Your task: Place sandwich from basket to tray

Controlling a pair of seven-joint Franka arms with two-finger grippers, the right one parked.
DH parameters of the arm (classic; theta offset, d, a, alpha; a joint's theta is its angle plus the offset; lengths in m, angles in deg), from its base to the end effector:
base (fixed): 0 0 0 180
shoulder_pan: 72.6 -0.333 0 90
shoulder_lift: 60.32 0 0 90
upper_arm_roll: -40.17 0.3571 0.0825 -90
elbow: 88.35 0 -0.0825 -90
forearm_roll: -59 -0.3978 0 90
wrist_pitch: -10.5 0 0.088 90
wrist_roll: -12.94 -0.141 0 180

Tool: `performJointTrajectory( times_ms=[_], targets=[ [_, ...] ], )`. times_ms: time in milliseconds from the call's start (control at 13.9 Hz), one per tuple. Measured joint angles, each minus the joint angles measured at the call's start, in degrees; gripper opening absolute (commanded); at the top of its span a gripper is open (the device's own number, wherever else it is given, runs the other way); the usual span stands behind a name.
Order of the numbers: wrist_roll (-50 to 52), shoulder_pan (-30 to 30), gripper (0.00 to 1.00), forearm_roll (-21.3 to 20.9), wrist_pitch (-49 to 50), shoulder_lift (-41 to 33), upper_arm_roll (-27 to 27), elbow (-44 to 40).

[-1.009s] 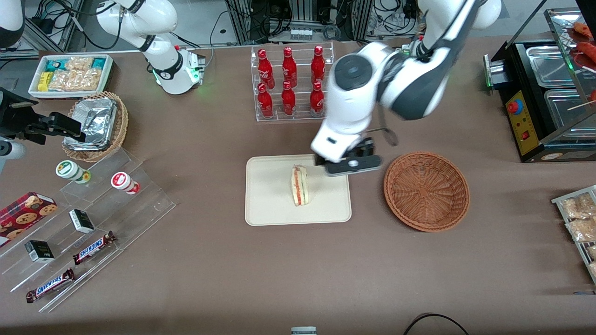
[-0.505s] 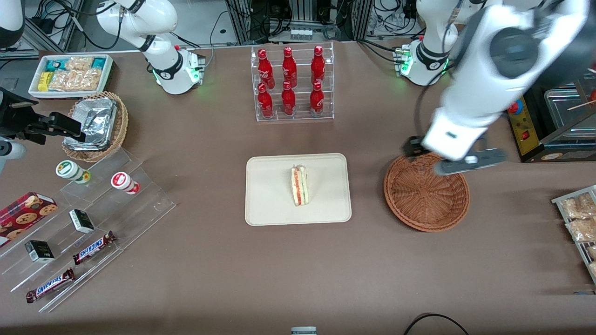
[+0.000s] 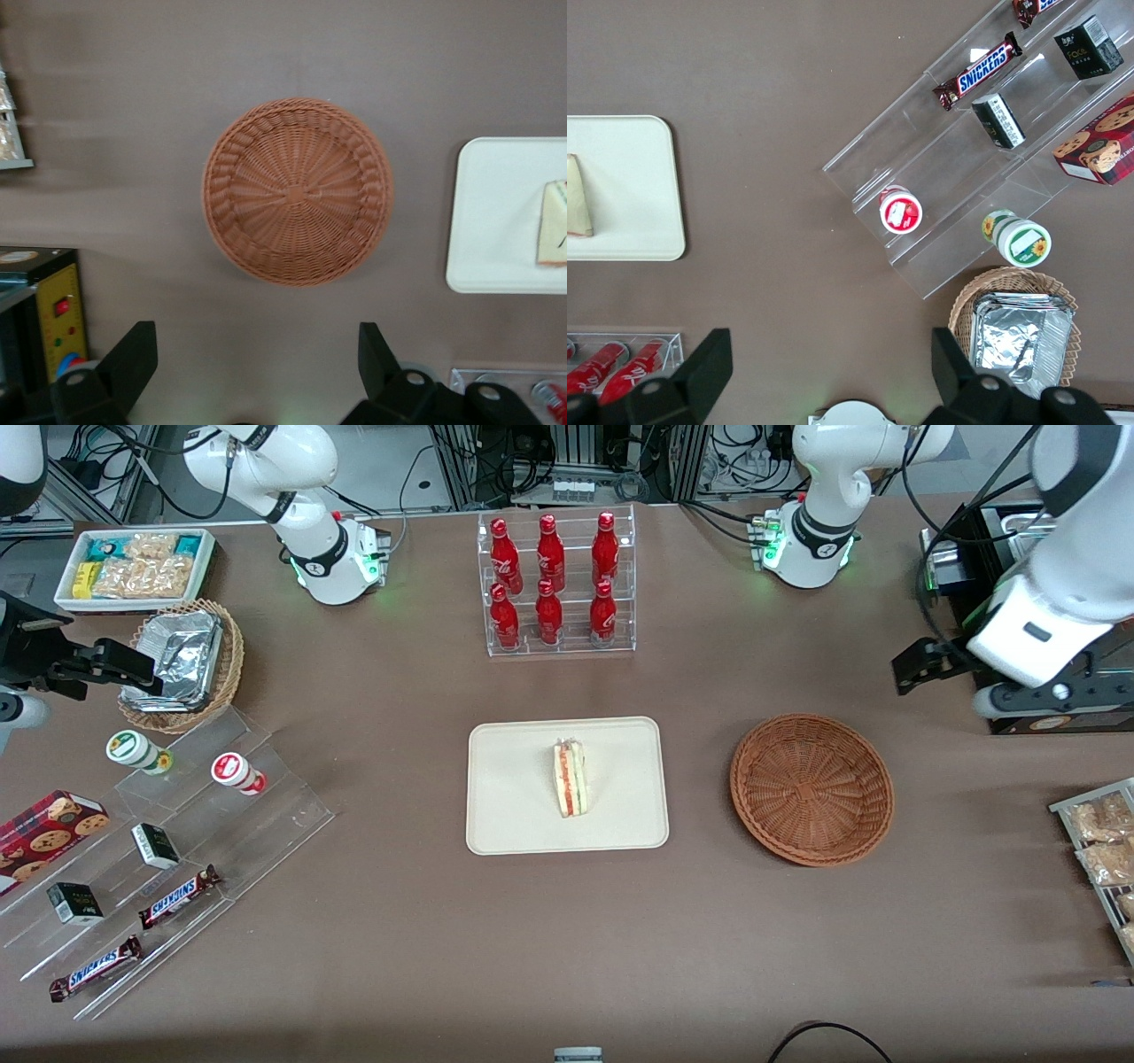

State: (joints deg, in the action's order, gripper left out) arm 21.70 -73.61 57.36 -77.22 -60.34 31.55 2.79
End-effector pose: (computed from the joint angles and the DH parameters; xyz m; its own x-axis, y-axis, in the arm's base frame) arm 0.5568 -0.0702 0.6189 0.9983 0.0213 -0.0542 0.0193 -0.9991 -0.0374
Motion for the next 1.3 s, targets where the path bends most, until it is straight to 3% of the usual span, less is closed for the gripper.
performJointTrajectory(
  times_ms=[649, 1297],
  targets=[
    [-3.54, 0.37, 1.00, 0.15, 0.72, -0.58, 5.27, -0.70],
    [-3.63, 0.87, 1.00, 0.17, 1.87, -0.60, 5.97, -0.91]
  ],
)
